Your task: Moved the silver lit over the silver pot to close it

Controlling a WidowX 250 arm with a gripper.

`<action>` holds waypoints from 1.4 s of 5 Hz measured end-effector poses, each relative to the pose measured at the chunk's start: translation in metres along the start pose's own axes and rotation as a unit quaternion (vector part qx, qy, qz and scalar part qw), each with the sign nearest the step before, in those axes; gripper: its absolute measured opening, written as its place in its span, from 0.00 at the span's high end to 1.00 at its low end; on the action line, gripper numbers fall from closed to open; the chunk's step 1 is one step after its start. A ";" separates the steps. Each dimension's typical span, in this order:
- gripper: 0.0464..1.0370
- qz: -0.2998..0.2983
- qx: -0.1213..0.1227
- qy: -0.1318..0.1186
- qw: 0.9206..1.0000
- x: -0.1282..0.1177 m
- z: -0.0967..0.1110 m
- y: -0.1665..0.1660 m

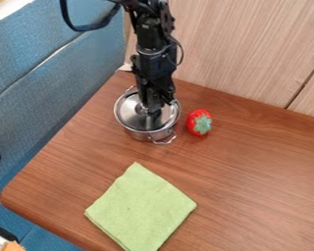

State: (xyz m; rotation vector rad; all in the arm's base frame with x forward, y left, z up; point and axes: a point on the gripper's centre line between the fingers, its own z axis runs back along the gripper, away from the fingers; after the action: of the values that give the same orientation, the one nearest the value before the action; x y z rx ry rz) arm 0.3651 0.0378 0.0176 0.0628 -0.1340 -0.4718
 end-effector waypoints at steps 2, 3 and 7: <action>0.70 -0.001 -0.001 -0.003 1.000 0.003 -0.002 0.001; 0.41 0.001 -0.005 0.001 1.000 0.003 -0.003 0.000; 0.03 -0.005 -0.012 -0.016 1.000 0.003 0.023 -0.010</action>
State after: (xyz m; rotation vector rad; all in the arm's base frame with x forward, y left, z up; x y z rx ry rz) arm 0.3598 0.0273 0.0402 0.0332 -0.1590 -0.4847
